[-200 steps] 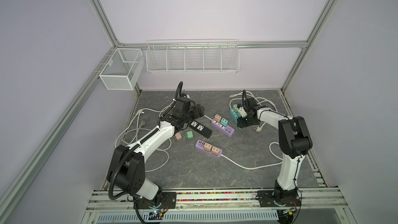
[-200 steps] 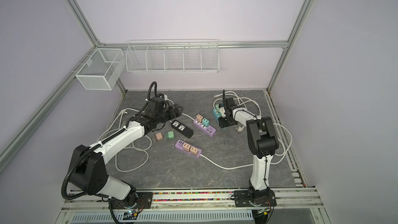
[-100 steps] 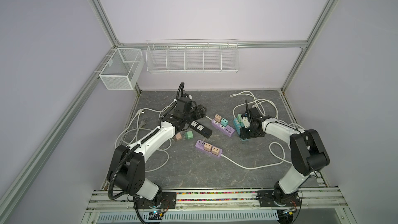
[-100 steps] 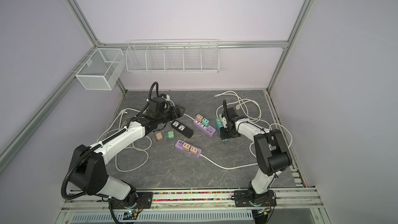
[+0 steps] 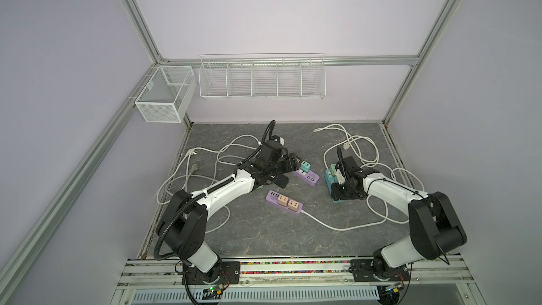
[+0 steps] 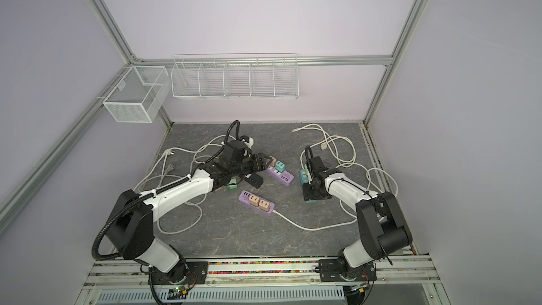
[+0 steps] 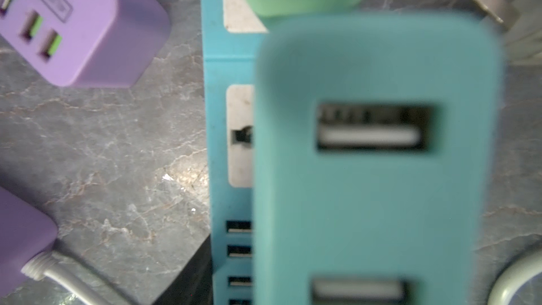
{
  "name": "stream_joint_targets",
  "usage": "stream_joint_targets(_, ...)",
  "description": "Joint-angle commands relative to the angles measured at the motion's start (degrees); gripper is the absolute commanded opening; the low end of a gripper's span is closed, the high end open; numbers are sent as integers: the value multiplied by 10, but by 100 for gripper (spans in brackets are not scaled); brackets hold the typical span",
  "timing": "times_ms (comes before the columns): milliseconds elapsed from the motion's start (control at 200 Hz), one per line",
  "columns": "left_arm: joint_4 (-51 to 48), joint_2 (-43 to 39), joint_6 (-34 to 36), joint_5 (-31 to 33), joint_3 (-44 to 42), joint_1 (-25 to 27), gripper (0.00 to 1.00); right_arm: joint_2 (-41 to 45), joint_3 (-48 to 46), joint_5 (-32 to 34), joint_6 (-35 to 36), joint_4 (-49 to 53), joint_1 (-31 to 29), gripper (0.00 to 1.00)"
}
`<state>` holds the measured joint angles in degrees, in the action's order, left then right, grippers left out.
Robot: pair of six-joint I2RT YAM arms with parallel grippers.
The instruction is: Pull the plug off the socket
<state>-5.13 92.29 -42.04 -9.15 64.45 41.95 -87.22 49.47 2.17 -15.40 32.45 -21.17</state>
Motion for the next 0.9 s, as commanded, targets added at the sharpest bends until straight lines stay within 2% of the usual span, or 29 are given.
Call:
stream_joint_targets(0,25,25,-19,-6,24,15,73,8,-7,17,-23,1,-3,58)
stream_joint_targets(75,27,40,-24,-11,33,21,72,4,1,25,-23,10,-3,60)
stream_joint_targets(130,30,47,-28,-13,36,25,71,14,2,30,-22,13,-3,68)
stream_joint_targets(295,13,57,-38,1,53,37,66,68,20,31,-14,41,-4,76)
stream_joint_targets(485,29,61,-65,4,45,57,62,125,85,32,2,101,0,81)
stream_joint_targets(695,44,86,-108,15,47,85,55,67,171,30,27,110,17,81)
stream_joint_targets(895,52,142,-160,10,65,99,48,4,212,24,37,84,28,77)
